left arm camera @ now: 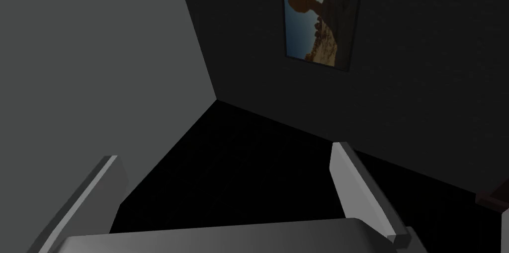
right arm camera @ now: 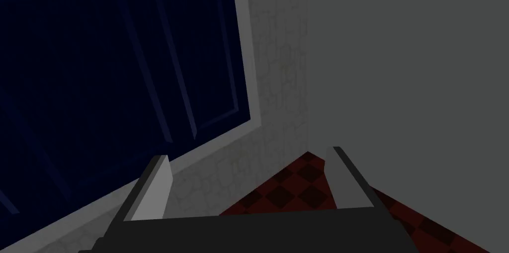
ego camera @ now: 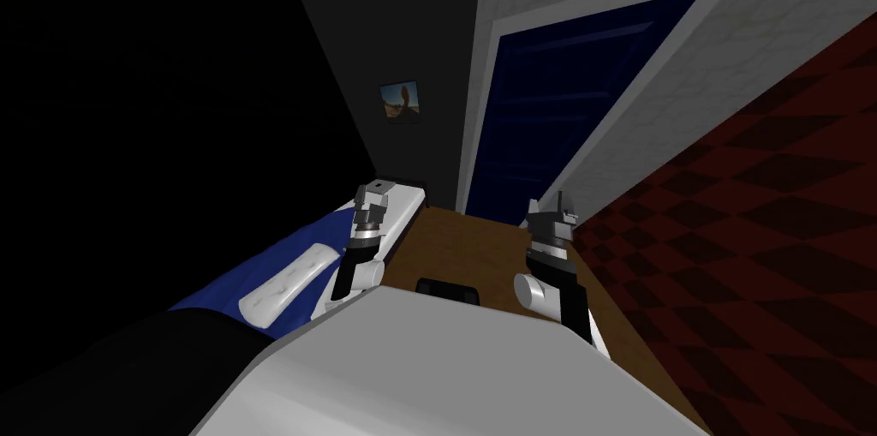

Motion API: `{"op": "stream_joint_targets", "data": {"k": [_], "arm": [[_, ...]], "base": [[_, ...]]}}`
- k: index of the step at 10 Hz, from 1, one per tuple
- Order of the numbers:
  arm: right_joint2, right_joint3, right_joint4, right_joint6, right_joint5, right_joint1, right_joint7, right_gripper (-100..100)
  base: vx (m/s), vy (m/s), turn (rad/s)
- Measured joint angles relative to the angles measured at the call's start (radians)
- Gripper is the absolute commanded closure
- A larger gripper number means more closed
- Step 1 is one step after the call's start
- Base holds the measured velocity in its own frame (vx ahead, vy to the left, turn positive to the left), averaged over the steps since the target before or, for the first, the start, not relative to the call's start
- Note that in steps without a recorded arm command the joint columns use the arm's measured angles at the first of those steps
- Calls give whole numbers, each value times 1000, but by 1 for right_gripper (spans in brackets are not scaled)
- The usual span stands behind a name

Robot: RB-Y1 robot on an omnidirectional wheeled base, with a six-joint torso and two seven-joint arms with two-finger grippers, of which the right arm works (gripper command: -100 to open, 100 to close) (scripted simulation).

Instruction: Pull the door open

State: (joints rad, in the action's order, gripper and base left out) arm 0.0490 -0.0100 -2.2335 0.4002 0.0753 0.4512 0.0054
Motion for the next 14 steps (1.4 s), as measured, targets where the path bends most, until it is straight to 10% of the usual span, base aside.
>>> {"op": "stream_joint_targets", "data": {"k": [14], "arm": [[-82, 5, 287, 98, 158, -84, -229, -100]], "base": [[119, -15, 72]]}}
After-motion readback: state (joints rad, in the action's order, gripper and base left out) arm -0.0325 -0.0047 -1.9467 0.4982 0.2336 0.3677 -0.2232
